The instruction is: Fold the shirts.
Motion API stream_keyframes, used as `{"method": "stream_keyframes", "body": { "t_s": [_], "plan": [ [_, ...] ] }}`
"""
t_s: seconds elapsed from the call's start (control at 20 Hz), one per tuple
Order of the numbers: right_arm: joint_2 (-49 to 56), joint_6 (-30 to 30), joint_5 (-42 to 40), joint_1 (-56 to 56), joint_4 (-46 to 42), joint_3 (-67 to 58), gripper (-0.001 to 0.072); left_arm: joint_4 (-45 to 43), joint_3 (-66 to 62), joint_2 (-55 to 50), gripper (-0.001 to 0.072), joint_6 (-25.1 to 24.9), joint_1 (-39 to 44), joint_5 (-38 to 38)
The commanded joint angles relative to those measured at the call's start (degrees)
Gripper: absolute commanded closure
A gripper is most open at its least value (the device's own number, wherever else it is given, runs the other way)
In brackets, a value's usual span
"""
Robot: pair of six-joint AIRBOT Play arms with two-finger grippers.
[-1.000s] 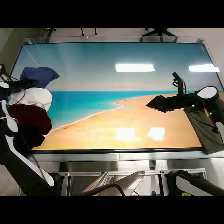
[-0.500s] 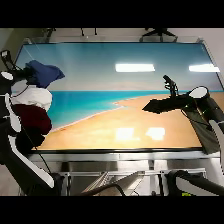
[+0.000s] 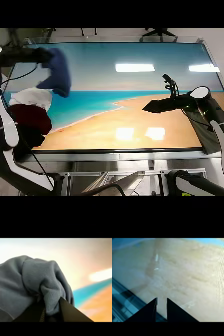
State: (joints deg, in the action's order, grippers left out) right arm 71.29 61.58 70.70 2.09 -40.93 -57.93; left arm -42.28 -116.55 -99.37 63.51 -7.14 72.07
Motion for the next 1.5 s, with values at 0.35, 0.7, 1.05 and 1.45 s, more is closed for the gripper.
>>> {"method": "stream_keyframes", "body": {
  "t_s": [0.35, 0.7, 1.05, 1.45],
  "plan": [
    [-15.6, 0.1, 7.0, 6.5, -3.3, 0.0, 0.0542, -9.6, 24.4, 11.1, 0.0689, 7.5, 26.3, 3.5],
    [-12.2, 1.4, 5.6, 6.4, -4.0, 2.4, 0.0188, -19.4, 29.7, 11.1, 0.0026, 8.8, 21.9, 3.1],
    [-4.1, -1.9, -12.6, -3.5, -3.6, 13.9, 0.0188, -18.9, 47.8, 14.8, 0.0028, 11.3, 13.7, 11.1],
    [15.0, -3.3, -22.9, -17.1, -1.2, 8.6, 0.0189, -8.0, 67.3, 16.9, 0.0029, 6.8, 24.6, -11.7]
  ]
}}
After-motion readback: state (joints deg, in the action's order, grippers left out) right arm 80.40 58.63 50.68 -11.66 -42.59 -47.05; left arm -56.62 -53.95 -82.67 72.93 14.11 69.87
